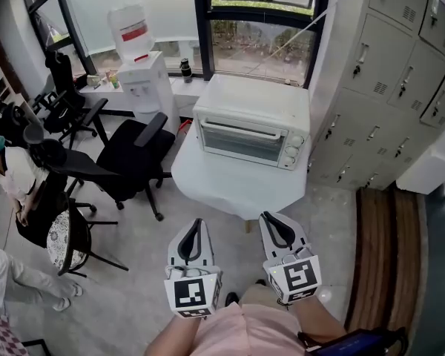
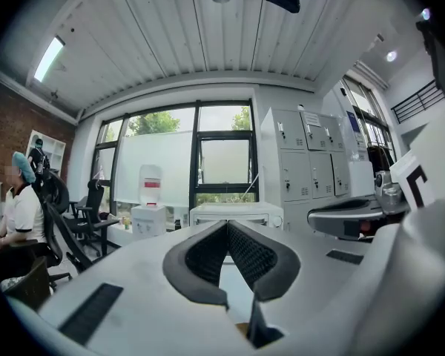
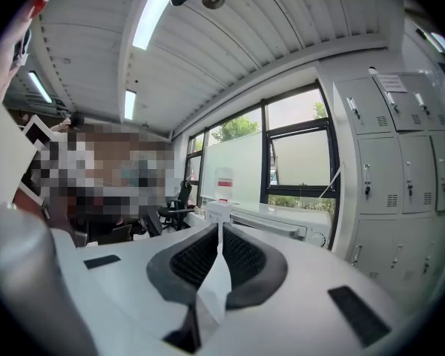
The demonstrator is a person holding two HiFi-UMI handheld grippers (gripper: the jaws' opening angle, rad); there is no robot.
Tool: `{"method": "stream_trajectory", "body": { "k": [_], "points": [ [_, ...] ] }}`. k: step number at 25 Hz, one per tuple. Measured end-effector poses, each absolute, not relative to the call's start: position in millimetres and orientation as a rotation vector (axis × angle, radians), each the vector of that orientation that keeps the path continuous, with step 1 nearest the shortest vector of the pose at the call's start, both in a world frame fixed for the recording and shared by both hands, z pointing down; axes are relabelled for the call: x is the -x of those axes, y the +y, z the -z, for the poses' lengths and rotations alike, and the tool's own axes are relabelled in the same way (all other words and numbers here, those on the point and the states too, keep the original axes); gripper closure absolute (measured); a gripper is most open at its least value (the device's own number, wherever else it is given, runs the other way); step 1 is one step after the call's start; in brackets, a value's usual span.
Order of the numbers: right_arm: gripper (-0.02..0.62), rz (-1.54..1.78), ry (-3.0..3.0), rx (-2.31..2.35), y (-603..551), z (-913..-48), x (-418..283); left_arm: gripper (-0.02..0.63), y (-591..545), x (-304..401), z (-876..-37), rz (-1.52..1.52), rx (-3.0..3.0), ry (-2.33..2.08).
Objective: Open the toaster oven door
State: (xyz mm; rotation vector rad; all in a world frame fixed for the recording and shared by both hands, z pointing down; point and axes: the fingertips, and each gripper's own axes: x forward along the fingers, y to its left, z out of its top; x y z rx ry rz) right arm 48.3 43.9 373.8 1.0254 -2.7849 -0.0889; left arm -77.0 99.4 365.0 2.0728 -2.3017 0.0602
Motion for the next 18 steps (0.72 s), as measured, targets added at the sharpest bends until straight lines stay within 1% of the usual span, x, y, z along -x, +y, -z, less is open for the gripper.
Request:
{"method": "stream_trajectory", "body": {
  "k": [8,18],
  "points": [
    [0.574,0.017,-2.757,-1.058,-1,-396,-50,0.592,51,75,-394,-0.153,-2.077,-2.218],
    [0.565,-0.061,-2.779,-1.026,-119,-418,-32,0.592,-67,83,-413,-0.242,-2.099,-2.181]
  ]
}}
